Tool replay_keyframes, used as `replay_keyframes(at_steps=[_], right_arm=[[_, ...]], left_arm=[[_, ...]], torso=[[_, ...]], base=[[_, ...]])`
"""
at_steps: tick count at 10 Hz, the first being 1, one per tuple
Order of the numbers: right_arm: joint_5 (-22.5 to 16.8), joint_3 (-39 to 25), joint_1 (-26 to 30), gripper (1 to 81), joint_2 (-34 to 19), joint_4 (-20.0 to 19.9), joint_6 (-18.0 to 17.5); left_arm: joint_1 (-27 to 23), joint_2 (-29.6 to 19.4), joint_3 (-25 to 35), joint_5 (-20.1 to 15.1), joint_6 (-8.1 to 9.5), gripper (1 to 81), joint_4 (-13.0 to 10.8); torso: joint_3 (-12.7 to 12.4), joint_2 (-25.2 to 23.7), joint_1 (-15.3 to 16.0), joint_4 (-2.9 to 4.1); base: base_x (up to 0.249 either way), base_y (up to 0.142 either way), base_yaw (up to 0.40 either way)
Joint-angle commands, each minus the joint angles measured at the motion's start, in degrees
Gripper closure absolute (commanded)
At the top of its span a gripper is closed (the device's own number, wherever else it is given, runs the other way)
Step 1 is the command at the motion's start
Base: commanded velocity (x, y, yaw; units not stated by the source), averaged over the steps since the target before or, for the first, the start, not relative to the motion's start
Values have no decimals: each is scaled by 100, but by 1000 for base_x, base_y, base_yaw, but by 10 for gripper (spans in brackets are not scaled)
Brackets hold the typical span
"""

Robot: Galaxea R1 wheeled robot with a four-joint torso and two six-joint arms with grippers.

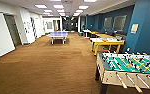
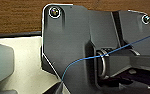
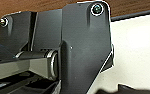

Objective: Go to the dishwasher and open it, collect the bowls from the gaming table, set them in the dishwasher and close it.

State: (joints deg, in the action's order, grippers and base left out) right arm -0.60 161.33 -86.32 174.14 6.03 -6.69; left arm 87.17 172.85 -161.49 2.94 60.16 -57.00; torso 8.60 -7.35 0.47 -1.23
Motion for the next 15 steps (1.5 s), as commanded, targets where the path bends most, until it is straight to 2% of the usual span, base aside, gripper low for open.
replay_keyframes(at_steps=[1,15], right_arm=[[-309,-33,260,10,62,-32,1],[-257,-41,479,10,62,-32,-7]], left_arm=[[-258,-92,-67,-320,4,10,23],[-389,-48,-67,-294,-13,10,14]], torso=[[0,0,2,0],[0,-2,-5,0]], base=[[163,0,0],[163,0,0]])
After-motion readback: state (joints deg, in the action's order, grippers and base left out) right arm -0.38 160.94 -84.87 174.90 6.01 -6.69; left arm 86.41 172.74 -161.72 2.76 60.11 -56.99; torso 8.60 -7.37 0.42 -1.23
